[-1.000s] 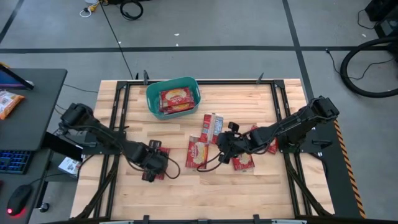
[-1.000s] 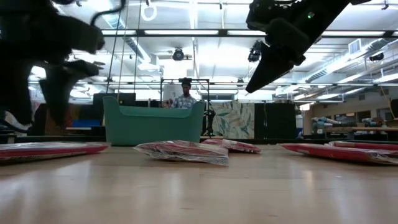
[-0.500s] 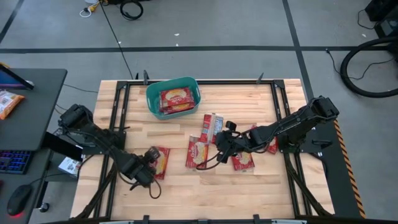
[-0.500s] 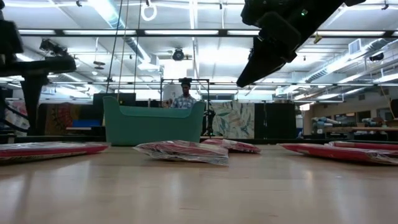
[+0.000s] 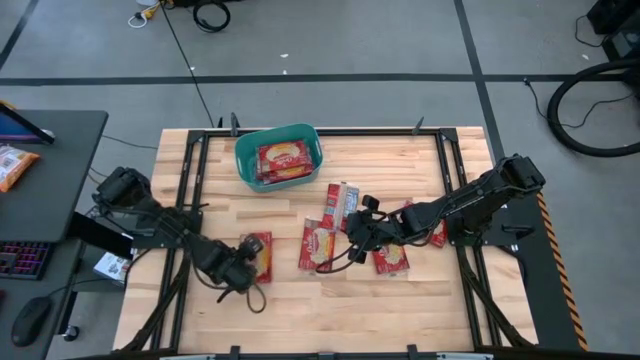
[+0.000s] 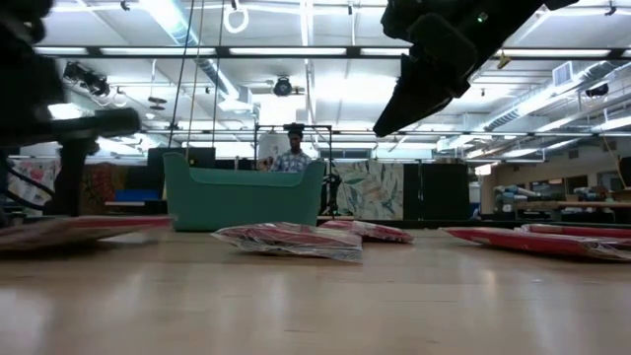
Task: Sort popcorn bags into baskets
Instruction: Put the red popcorn bag into the green bin
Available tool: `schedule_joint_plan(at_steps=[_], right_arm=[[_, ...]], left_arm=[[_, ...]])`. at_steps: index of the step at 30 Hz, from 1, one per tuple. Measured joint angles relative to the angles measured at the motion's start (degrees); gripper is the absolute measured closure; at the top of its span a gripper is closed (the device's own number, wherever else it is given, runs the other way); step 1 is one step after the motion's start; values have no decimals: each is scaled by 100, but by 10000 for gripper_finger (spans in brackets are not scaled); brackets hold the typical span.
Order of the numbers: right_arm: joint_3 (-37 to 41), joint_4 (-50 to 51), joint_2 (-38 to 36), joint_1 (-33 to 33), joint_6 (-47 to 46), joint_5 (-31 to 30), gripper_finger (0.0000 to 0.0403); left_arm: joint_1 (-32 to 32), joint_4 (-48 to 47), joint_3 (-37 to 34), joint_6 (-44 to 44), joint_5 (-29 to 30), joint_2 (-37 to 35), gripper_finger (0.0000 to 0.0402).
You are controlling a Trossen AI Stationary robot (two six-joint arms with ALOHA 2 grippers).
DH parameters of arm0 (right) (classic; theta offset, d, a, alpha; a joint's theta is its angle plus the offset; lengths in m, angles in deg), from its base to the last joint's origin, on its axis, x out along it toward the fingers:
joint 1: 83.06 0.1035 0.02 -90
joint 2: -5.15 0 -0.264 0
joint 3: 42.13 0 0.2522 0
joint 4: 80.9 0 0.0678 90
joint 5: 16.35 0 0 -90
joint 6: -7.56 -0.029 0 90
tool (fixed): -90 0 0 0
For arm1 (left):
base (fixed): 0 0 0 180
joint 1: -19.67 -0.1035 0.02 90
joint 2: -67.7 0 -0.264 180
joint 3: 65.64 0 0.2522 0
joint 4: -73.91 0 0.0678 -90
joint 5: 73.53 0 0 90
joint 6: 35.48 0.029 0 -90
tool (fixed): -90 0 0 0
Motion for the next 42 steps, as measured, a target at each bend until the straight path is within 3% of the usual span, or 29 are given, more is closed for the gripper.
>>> schedule_joint_plan(at_steps=[6,14,19,22,28,31,36,42], right_arm=[[0,-3,0,-10,0,-1,282],[0,-124,0,-10,-4,41,282],[0,-152,0,-10,-4,88,282],[0,-152,0,-10,-4,108,282],[0,-153,0,-10,-16,128,282],[0,-163,0,-10,-22,128,282],[0,-174,0,-10,-59,125,282],[-2,-259,0,-10,-65,128,282]], left_arm=[[-371,535,75,-1720,-148,6,228],[-909,1588,75,-5075,-426,6,248],[-1113,1546,215,-4902,-1007,6,249],[-1024,1388,368,-4174,-1089,6,249],[-436,886,453,-3356,-13,6,247],[-182,816,453,-3315,122,9,236],[100,832,453,-3619,92,49,181],[287,596,457,-3511,680,273,130]])
